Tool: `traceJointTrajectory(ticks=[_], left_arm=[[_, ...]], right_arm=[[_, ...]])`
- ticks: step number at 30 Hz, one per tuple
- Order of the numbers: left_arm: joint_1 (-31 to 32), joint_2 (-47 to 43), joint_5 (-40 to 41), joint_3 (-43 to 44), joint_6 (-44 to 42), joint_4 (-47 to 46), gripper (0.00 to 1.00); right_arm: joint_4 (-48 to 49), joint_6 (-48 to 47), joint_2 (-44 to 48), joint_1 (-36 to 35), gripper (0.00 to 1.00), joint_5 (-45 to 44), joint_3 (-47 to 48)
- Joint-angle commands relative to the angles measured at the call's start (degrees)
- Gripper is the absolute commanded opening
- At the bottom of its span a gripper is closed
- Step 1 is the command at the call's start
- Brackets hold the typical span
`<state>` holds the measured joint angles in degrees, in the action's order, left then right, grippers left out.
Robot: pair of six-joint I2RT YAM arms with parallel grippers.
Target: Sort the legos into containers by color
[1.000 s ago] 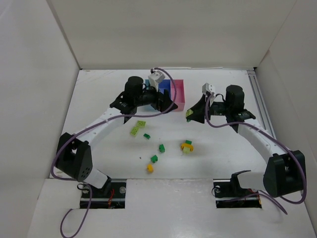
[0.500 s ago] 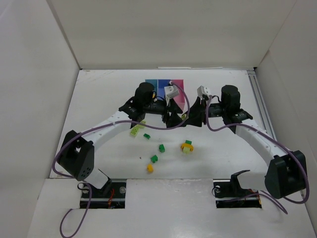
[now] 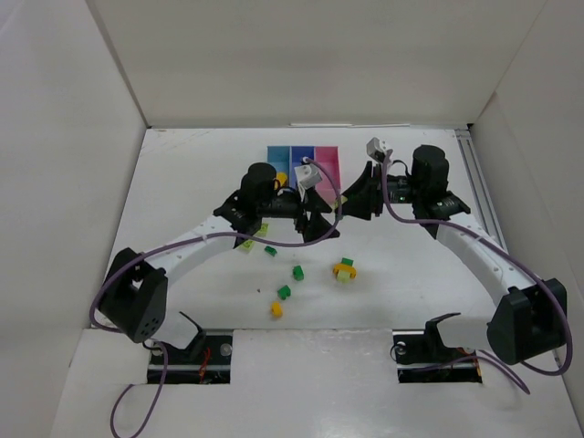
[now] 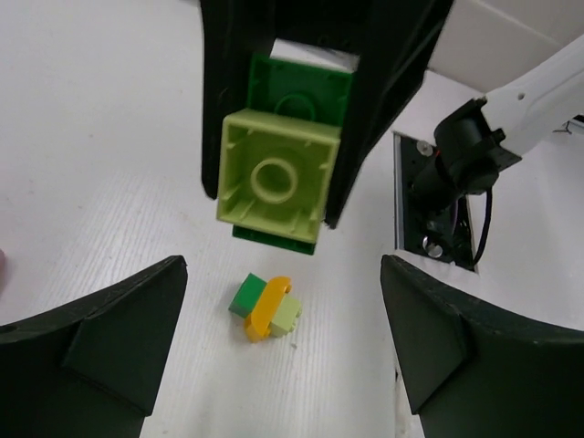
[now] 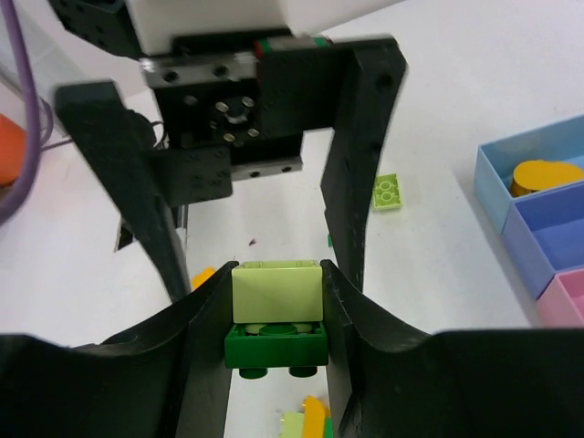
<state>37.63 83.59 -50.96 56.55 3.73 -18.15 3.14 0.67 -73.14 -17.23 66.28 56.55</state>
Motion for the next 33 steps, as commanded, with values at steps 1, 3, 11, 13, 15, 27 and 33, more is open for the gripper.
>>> traceJointTrajectory(ticks=[1,3,11,13,15,27,33], left_arm=[[-0.10,-5.19,-0.11,-1.35,4.44,-11.45,0.84],[-0.10,-5.72,0.42,-2.58,6.37,-15.75,0.84],[-0.10,-4.58,-1.25,-2.59,9.54,-19.99,0.83],[-0.10,-4.58,-1.25,-2.59,10.07,-21.22,0.83],[-0.10,-5.19,-1.25,-3.38,10.94,-24.11,0.83],[-2.03,-2.47,-9.50,-5.93,25.97,-45.03,0.75],[-2.03,-0.62,-9.51,-4.79,28.09,-47.15,0.68]], right_arm=[[1.70,4.34,1.33,-0.25,0.00,-1.85,2.16],[3.44,7.57,2.03,-0.26,0.00,-2.38,1.63],[24.35,26.22,4.85,-0.26,0.00,-4.05,-3.03],[26.12,28.06,4.85,-0.26,0.00,-2.57,-3.56],[26.74,29.22,4.24,-0.26,0.00,-1.95,-3.56],[26.75,29.74,4.24,-1.93,0.00,-1.42,-3.56],[26.75,28.08,4.24,-1.93,0.00,-3.08,-3.56]])
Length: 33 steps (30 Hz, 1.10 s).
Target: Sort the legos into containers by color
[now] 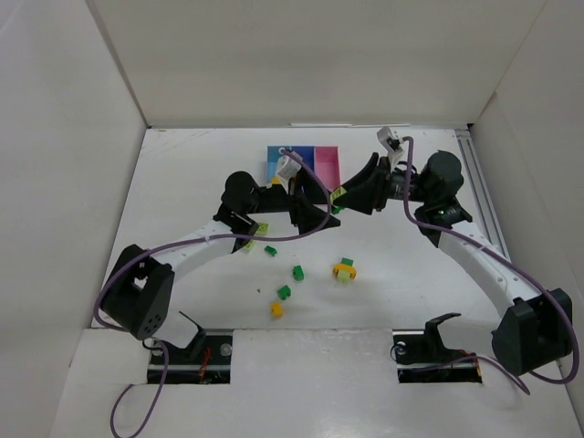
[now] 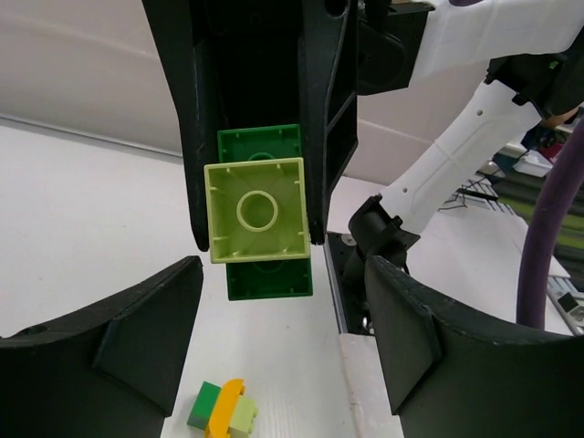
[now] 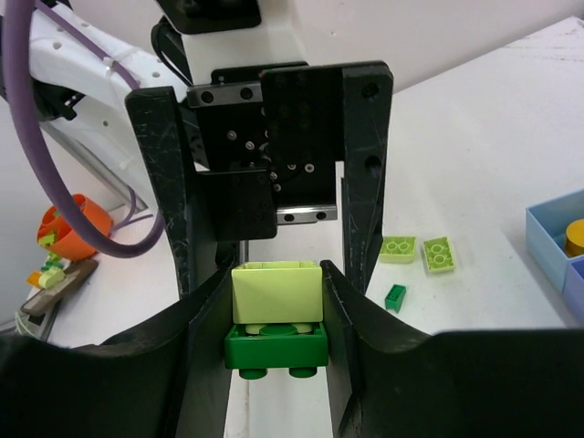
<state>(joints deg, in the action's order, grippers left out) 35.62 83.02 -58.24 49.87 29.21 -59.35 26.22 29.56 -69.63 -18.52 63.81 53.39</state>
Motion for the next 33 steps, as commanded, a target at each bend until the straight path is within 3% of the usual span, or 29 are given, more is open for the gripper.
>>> traceJointTrajectory(ticks=[1,11,16,22,33], left_arm=[[-0.02,0.47,-2.23,2.51,2.60,-5.34,0.68],[-0.02,0.47,-0.12,2.52,3.13,-4.81,0.62],[-0.02,0.47,1.28,3.13,3.74,-4.81,0.45],[-0.02,1.00,0.67,3.66,4.36,-5.33,0.33],[1.73,1.53,2.43,2.52,3.84,-1.74,0.25]], right_arm=[[3.67,-0.82,0.72,-1.16,0.00,-0.62,-0.39],[3.67,-2.05,-0.42,-1.69,0.00,-2.55,-0.91],[3.67,-2.05,-0.95,-1.69,0.00,-2.55,-0.91],[3.67,-2.58,-0.95,-1.69,0.00,-4.22,-1.44],[7.71,1.55,4.40,-3.27,0.00,-23.81,-3.55]])
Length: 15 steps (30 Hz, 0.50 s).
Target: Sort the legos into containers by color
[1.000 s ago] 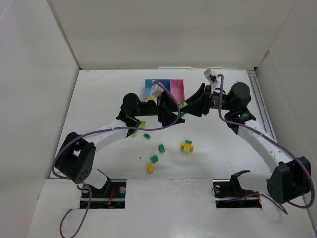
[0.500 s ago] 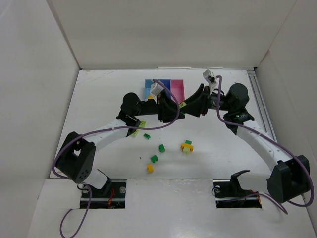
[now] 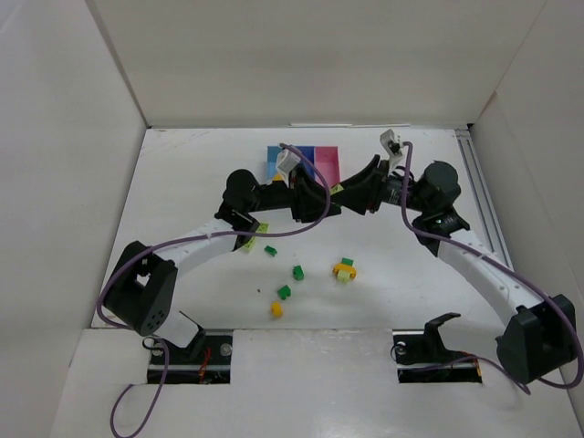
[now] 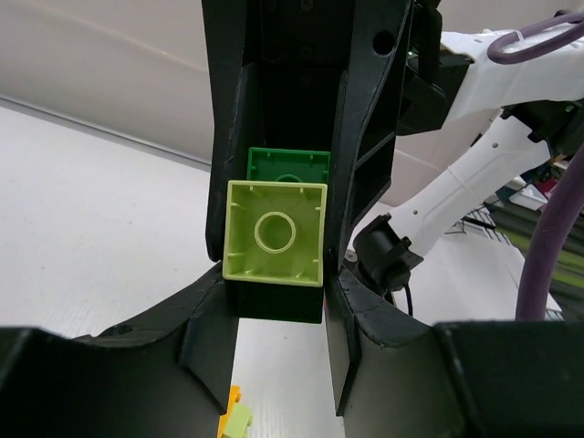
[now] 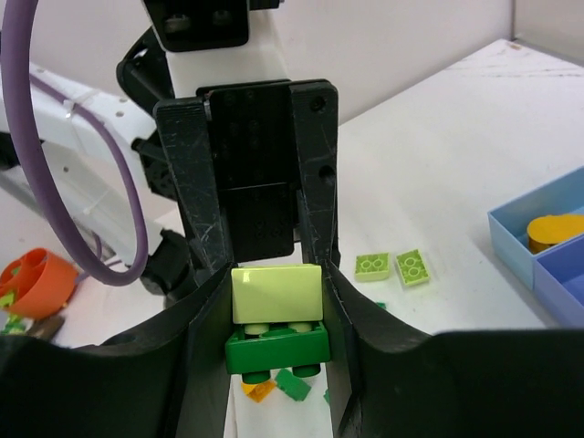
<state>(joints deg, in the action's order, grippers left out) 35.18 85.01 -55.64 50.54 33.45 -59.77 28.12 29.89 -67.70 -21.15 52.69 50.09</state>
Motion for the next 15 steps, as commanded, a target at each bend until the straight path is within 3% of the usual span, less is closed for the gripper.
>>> traceJointTrajectory(ticks=[1,15], left_arm=[[2.70,-0.46,-0.17,1.84,-0.41,-1.32,0.25],[2.70,-1.16,1.05,-0.45,-1.72,5.70,0.23]], right_arm=[[5.81,1.22,2.49,-0.65,0.00,-13.83,-0.25],[6.60,-0.09,3.54,1.28,0.00,-18.67,0.28]])
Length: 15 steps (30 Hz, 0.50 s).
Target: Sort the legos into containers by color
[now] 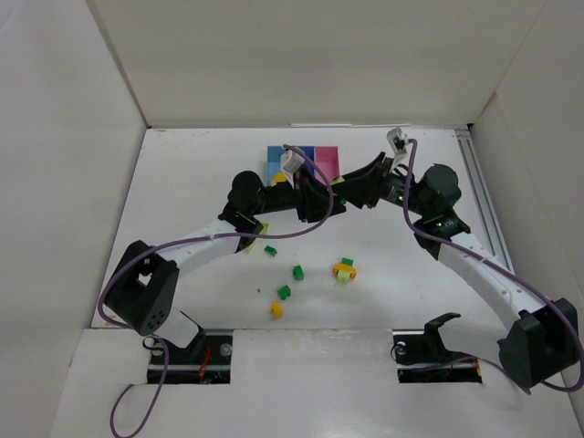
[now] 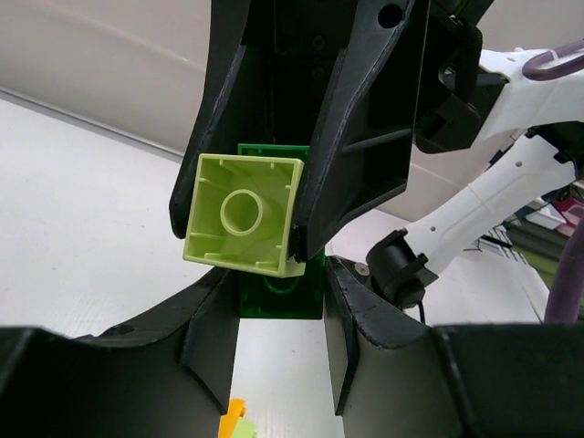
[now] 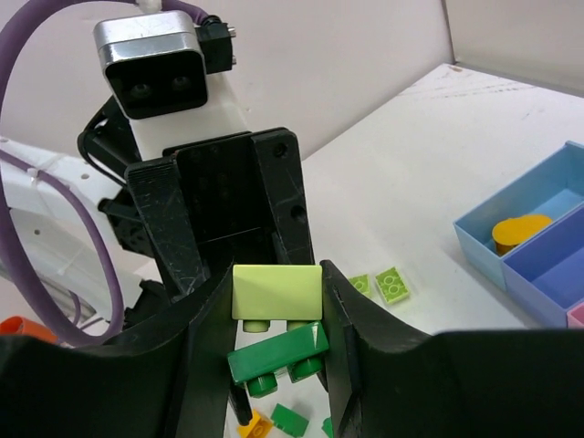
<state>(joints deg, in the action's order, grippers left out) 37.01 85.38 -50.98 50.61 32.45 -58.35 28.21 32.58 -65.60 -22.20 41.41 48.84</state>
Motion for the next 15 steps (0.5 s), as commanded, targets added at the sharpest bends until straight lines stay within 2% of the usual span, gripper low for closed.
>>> traceJointTrajectory(ticks=[1,6,15], left_arm=[[0.87,-1.54,-3.08,-0.51,-1.85,5.43,0.22],[0.87,-4.70,-0.35,0.02,-5.80,12.62,0.22],[-3.79,-7.69,2.81,0.02,-10.12,23.09,0.21]], right_arm=[[6.51,-2.78,0.83,2.85,0.00,-7.39,2.13],[4.58,-3.83,0.30,7.07,0.00,-3.10,2.66],[4.58,-4.36,0.30,12.17,0.00,2.01,2.66]])
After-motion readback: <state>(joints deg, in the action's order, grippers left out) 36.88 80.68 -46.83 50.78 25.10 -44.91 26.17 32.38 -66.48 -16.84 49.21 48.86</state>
